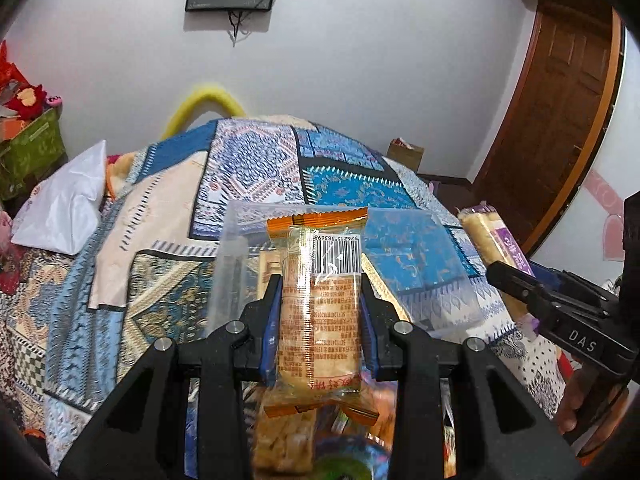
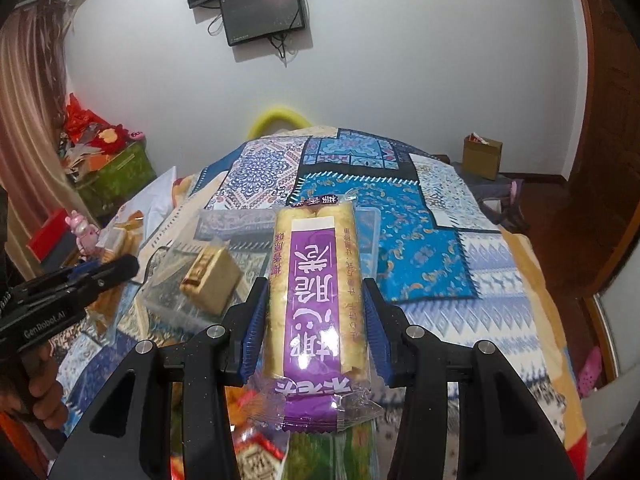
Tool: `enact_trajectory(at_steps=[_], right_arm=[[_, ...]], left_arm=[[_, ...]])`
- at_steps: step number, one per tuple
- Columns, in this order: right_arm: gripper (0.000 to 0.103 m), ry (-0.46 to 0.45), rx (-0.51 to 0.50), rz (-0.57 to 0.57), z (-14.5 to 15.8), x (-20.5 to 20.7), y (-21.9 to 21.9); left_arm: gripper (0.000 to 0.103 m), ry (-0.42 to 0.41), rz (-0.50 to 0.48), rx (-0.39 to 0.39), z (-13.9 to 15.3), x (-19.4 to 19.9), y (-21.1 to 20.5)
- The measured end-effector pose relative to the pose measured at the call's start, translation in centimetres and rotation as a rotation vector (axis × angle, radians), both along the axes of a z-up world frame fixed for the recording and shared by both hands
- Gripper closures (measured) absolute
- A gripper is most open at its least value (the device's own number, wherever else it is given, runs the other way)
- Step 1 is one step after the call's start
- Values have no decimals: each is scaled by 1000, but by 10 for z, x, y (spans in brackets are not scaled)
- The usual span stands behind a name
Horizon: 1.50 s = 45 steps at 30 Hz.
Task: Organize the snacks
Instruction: 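Lower both snacks into the clear box and open both tools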
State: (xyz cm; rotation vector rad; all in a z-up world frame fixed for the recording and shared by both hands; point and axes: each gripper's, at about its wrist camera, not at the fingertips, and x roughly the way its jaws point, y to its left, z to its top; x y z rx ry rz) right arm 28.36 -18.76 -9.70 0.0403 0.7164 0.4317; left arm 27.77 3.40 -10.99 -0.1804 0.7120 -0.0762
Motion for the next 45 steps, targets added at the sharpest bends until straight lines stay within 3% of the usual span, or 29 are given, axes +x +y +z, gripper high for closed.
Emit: enact_trajectory(at_steps=[11, 25, 32, 37, 45], right_arm=[[61, 79, -23, 22, -33, 39, 16], [61, 118, -88, 63, -50, 53, 35], [61, 107, -141, 58, -55, 52, 44], [61, 123, -129, 57, -53, 52, 41], [56, 104, -115, 66, -33, 34, 33]], left_arm=[[69, 95, 1, 17, -40, 59, -18], [69, 172, 0, 59, -69, 89, -31], [65, 164, 22, 97, -69, 86, -32], [50, 167, 17, 70, -65, 81, -27], [50, 122, -3, 57, -37, 53, -23]])
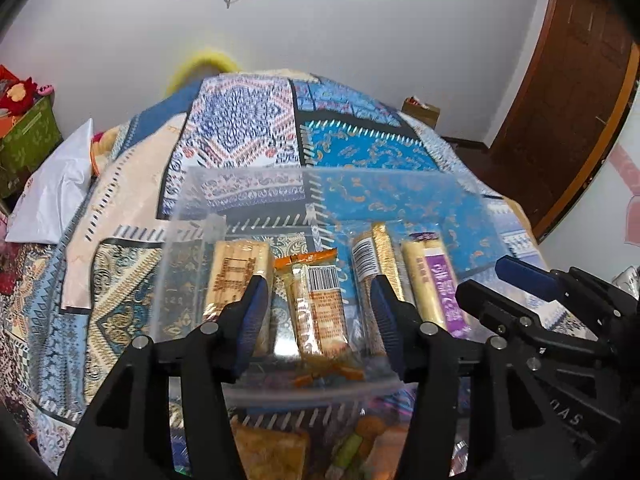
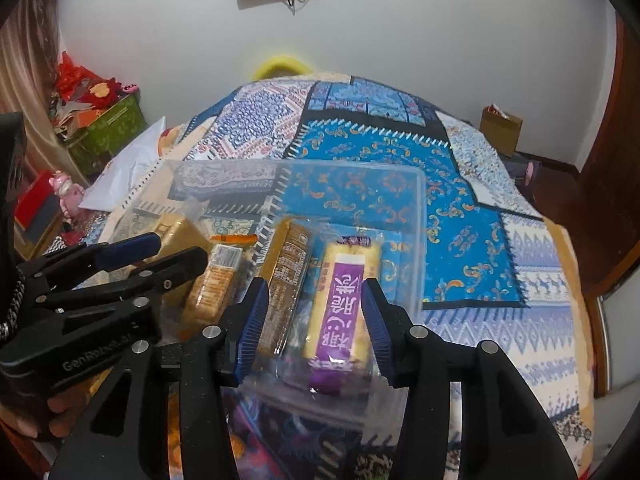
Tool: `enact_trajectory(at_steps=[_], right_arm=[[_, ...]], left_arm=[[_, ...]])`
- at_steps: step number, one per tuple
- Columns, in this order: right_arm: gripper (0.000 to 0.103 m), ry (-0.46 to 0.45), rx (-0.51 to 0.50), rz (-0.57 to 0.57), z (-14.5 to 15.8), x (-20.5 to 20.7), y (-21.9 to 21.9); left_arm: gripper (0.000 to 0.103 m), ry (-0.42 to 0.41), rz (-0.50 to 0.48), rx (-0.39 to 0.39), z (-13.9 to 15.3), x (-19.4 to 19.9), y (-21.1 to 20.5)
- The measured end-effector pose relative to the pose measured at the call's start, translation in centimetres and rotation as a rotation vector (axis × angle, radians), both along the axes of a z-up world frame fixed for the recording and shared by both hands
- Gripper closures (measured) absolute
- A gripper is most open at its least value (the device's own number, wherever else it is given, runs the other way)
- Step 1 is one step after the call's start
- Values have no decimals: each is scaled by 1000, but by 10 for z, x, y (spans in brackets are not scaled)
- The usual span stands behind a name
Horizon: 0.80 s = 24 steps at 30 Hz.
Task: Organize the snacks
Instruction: 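Lower both snacks into the clear box and open both tools, then grasp the green-zipped snack bag with the left tool while the right tool grasps the green pea bag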
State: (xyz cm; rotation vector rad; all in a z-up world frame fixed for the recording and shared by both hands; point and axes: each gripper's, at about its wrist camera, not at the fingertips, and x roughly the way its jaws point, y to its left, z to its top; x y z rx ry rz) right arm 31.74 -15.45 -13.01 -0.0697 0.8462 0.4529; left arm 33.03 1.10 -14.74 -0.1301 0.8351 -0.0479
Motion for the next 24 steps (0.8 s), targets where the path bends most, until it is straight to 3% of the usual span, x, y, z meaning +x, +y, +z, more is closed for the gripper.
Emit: enact_trajectory(at_steps=[7, 10, 12, 17, 24], right_arm=[[51, -68, 16, 2, 31, -29, -11], [42, -99, 21, -4, 41, -45, -17], [41, -115, 24, -8, 46, -55, -22], [41, -119, 18, -19, 49, -74, -33], [40, -69, 1, -37, 30, -91, -44]], left_arm=[[45, -78, -20, 24, 39, -43, 6], [45, -104, -21, 29, 51, -63, 12], [45, -110, -19, 32, 56, -76, 16], [44, -105, -23, 47, 57, -101, 26], [44, -40, -19, 65, 34, -128, 41]])
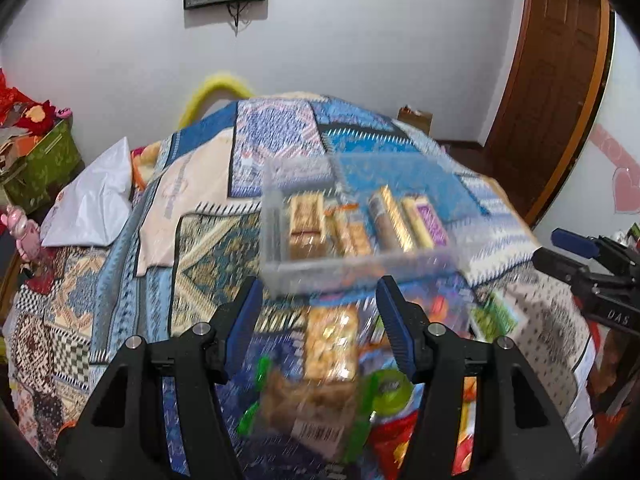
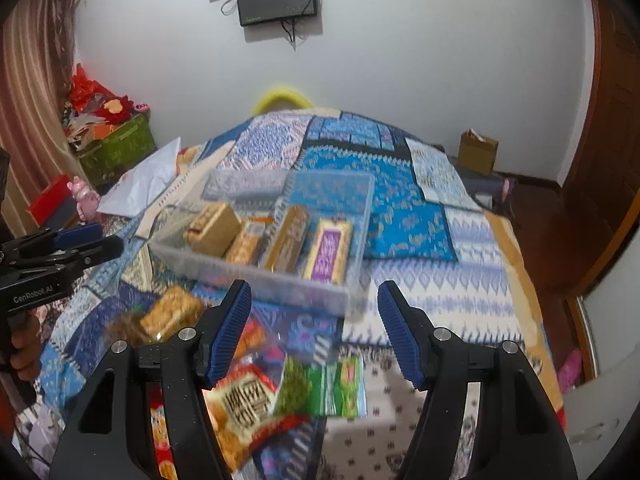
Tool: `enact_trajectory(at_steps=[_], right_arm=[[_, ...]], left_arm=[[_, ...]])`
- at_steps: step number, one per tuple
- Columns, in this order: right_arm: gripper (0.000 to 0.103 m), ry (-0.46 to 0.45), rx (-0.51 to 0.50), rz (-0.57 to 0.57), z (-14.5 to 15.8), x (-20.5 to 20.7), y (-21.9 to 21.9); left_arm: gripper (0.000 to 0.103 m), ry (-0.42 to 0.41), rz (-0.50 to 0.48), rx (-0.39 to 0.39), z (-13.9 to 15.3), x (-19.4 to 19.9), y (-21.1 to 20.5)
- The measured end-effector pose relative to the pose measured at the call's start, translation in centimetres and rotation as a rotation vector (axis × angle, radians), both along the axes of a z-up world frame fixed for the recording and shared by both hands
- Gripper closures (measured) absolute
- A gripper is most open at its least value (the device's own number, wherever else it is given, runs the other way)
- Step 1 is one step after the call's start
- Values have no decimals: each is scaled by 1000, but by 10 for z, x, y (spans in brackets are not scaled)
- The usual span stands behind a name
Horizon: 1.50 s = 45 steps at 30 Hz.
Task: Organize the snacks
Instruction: 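Grasp the green-zipped snack bag with the left tool while the right tool grasps the green pea bag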
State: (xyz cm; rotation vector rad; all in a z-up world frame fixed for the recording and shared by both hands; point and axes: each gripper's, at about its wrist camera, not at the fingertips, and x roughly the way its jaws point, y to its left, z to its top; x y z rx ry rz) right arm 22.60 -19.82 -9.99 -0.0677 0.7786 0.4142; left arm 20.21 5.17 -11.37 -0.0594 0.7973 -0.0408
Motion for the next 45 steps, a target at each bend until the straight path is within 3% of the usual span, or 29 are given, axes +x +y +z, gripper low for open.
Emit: enact_trajectory(at_steps=[4, 11, 15, 21, 25, 30, 36, 38, 40, 43, 45], right_arm=[[33, 42, -12, -8, -17, -9, -5], [32, 133, -21, -24, -50, -15, -13], [32, 167, -8, -24, -61, -17, -15], [32, 201, 0, -11, -74, -14, -10], [32, 224, -1, -4, -83, -10, -5], [32, 225, -2, -2, -86, -6, -2], [32, 231, 5, -14, -88, -1, -5], [32, 230, 6, -18, -88, 0, -5], [32, 228, 6, -21, -88, 1, -5], [32, 222, -3, -21, -89, 1, -4], [32, 223, -5, -20, -90, 2, -3]], left_arm=[[44, 45, -2, -6, -19, -11, 7], [41, 138, -6, -34, -57, -27, 7], [40, 141, -34, -27, -67, -38, -4], [29, 131, -47, 4, -75, -40, -14], [14, 136, -60, 3, -80, -36, -19], [8, 130, -61, 51, -88, -33, -27], [8, 138, 2, 18, -93, -27, -14], [13, 139, 17, 13, -95, -27, -9], [26, 138, 42, 29, -96, -28, -2], [36, 146, 74, -5, -98, -27, 12], [37, 145, 83, -44, -99, -28, 19]])
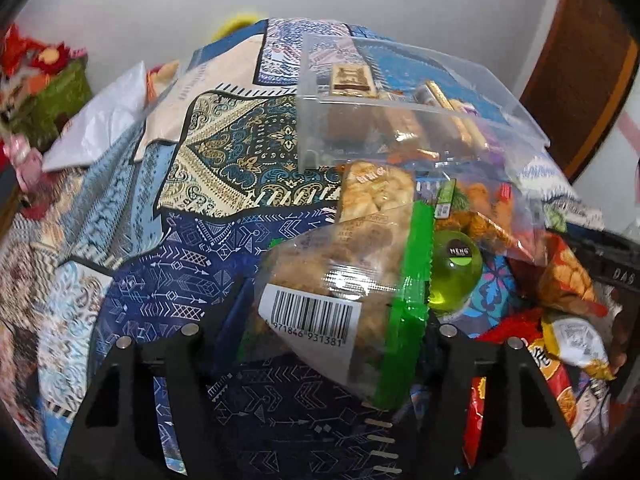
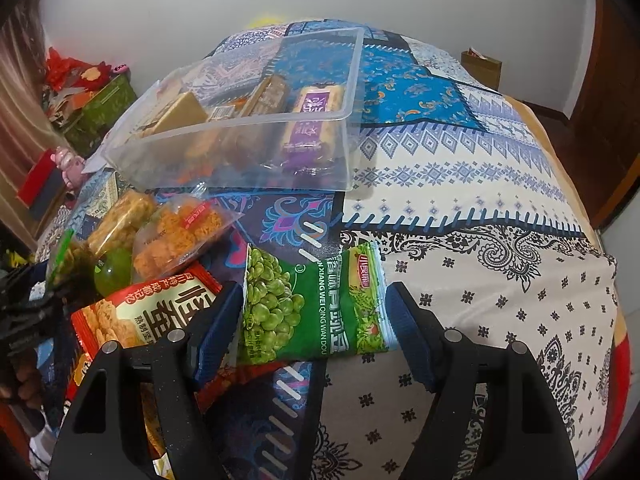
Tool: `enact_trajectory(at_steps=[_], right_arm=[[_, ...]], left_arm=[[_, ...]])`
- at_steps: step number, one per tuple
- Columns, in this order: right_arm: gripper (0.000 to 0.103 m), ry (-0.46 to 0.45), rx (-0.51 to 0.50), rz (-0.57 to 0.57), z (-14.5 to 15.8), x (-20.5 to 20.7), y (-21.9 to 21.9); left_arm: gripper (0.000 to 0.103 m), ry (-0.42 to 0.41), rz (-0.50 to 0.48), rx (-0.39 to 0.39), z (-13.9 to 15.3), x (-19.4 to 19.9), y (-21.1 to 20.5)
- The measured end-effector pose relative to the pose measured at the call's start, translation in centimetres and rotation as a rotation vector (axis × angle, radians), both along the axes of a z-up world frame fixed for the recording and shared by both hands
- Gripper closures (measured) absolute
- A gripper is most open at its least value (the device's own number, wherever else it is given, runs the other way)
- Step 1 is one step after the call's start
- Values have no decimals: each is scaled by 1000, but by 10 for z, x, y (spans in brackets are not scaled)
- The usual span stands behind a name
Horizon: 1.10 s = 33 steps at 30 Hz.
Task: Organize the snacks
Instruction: 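Grasp the green-zipped snack bag with the left tool while the right tool grasps the green pea bag, then carry both bags over the clear box and lower them inside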
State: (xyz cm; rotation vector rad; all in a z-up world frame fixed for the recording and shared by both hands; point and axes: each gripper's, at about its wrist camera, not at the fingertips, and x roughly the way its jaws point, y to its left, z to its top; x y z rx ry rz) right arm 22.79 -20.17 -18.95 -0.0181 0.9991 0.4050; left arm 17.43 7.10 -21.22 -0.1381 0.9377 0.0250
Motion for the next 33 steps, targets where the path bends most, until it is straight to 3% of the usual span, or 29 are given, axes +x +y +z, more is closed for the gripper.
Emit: enact_trajectory(at_steps=[3, 4, 13, 23, 33], right_arm=[[39, -8, -3, 4, -1, 0, 1], [50, -13, 5, 10, 0, -1, 1], [75, -49, 11, 22, 14, -5, 0], [79, -122, 56, 9, 45, -9, -6], [79, -232, 112, 14, 86, 7, 2]], left_arm=[[46, -14, 8, 5, 2, -3, 0], [49, -17, 8, 7, 3, -3, 0], [55, -78, 5, -28, 31, -13, 1], [55, -193, -9, -54, 80, -10, -4], [55, -274, -36, -82, 111, 28, -19]])
